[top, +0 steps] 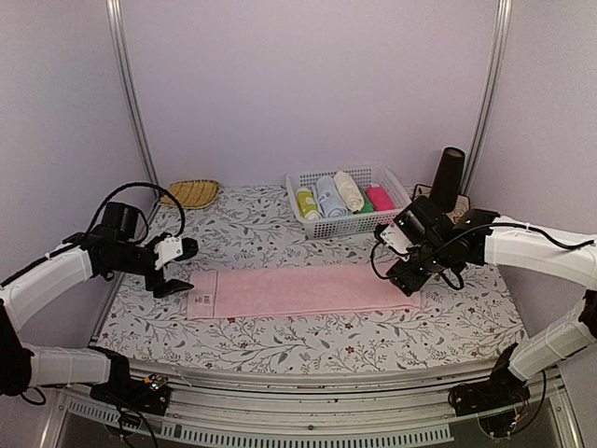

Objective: Roll the towels
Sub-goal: Fold the towel at the center of the board, then smooth out the towel at the center of the board.

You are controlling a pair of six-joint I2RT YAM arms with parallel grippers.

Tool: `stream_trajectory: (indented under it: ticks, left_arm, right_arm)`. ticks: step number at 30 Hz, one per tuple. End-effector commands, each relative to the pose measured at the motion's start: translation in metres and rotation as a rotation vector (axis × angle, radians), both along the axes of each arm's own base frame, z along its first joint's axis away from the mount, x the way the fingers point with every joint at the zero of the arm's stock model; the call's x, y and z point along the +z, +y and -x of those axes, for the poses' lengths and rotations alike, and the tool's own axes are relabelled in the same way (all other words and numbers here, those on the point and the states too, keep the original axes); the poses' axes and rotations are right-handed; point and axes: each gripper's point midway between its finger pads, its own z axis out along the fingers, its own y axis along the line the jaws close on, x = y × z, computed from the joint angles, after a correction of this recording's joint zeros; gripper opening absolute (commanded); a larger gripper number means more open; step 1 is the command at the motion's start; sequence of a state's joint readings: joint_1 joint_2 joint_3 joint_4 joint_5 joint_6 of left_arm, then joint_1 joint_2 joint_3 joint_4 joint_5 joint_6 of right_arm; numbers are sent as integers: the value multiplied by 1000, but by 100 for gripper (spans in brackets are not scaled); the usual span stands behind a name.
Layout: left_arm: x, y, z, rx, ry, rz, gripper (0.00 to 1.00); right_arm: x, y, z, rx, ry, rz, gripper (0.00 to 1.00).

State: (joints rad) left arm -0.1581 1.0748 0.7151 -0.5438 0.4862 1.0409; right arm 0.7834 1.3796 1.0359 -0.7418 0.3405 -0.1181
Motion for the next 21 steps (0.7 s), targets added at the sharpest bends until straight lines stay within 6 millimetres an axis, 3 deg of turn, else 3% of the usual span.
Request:
stream_trajectory:
  ticks: [1,3,10,17,21]
  left_arm:
    - [-2,-10,-18,64,111,113,81]
    - [-10,-12,-26,102,176,145,75]
    - [-41,-21,-39,182,363,244,60]
    - [-76,-8,-59,315,389,199,60]
    - [-95,5,-71,397,379,135,59]
  right_arm:
    - [19,30,-28,-58,9,-296,72]
    - [10,29,-38,-119,62,-413,62]
    - [-19,32,-46,-206,185,-720,60]
    - [-66,11,-67,-368,229,-734,58]
    - [-79,1,-78,-428,227,-711,58]
